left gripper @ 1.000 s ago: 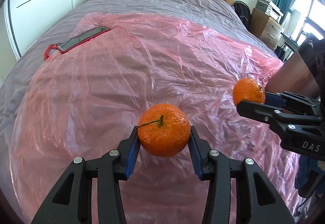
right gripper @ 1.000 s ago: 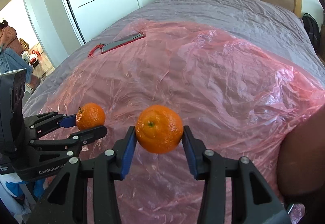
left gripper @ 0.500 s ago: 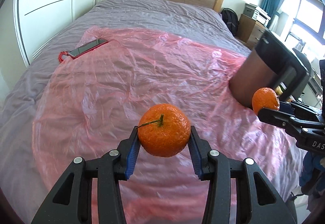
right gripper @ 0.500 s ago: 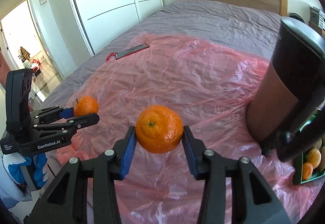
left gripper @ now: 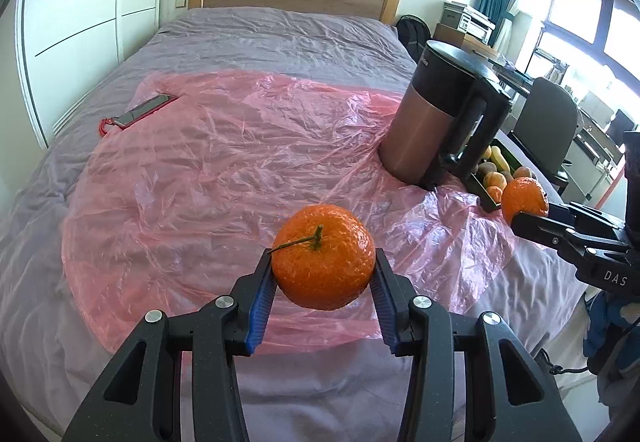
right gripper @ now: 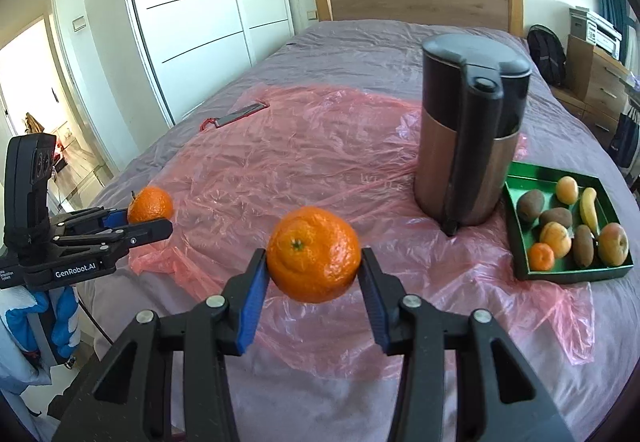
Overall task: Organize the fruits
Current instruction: 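Carry the tangerine in the left gripper to the tray while the right gripper carries its tangerine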
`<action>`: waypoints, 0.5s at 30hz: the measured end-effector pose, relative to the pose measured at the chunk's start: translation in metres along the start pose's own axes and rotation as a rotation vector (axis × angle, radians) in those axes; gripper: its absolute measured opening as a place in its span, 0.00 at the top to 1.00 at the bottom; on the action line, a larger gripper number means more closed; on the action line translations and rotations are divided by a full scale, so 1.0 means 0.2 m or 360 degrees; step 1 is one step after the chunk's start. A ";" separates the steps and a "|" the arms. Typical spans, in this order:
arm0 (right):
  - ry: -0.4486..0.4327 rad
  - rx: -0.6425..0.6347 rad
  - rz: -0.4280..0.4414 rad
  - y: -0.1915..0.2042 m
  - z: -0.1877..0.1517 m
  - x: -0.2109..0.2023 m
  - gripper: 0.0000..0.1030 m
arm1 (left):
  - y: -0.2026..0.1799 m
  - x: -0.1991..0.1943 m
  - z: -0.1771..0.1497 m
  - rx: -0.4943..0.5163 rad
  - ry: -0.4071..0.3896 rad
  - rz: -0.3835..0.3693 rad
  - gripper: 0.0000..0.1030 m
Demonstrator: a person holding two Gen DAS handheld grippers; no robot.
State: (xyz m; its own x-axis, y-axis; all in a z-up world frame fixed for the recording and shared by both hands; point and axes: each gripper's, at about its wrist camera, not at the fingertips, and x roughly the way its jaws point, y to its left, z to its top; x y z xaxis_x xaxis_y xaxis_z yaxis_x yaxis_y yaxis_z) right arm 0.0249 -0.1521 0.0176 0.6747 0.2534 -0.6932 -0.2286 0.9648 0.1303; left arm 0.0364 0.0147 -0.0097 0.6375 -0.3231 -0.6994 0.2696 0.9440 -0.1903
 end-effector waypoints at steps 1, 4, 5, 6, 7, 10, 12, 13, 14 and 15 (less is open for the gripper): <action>-0.0008 0.0007 -0.0008 -0.02 -0.02 -0.02 0.70 | -0.03 -0.01 0.00 0.0015 -0.0001 0.0002 0.61; -0.0036 0.0053 -0.0033 -0.10 -0.07 -0.08 0.70 | -0.10 -0.03 0.00 0.0054 0.0000 0.0002 0.61; -0.0042 0.0067 -0.0039 -0.13 -0.09 -0.10 0.70 | -0.12 -0.04 0.00 0.0069 0.0001 0.0004 0.61; -0.0047 0.0080 -0.0047 -0.15 -0.11 -0.12 0.70 | -0.14 -0.04 0.00 0.0082 0.0003 0.0006 0.61; -0.0051 0.0095 -0.0056 -0.18 -0.13 -0.14 0.70 | -0.16 -0.04 0.00 0.0095 0.0006 0.0007 0.61; -0.0064 0.0154 -0.0083 -0.27 -0.19 -0.18 0.70 | -0.23 -0.03 -0.01 0.0131 0.0025 -0.0003 0.61; -0.0071 0.0194 -0.0105 -0.33 -0.22 -0.21 0.70 | -0.29 -0.01 -0.01 0.0158 0.0043 -0.0017 0.61; -0.0075 0.0213 -0.0118 -0.36 -0.23 -0.23 0.70 | -0.32 0.00 -0.01 0.0173 0.0052 -0.0028 0.61; -0.0078 0.0232 -0.0130 -0.39 -0.25 -0.24 0.70 | -0.36 0.01 0.00 0.0193 0.0064 -0.0042 0.61; -0.0083 0.0252 -0.0143 -0.42 -0.26 -0.25 0.70 | -0.39 0.03 0.00 0.0207 0.0072 -0.0052 0.61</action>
State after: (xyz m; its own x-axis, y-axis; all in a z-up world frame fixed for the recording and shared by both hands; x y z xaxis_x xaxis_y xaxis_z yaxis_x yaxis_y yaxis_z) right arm -0.0252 -0.2498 0.0048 0.7236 0.1653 -0.6701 -0.0555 0.9817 0.1822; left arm 0.0186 -0.0605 0.0015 0.5945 -0.3475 -0.7252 0.3830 0.9153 -0.1246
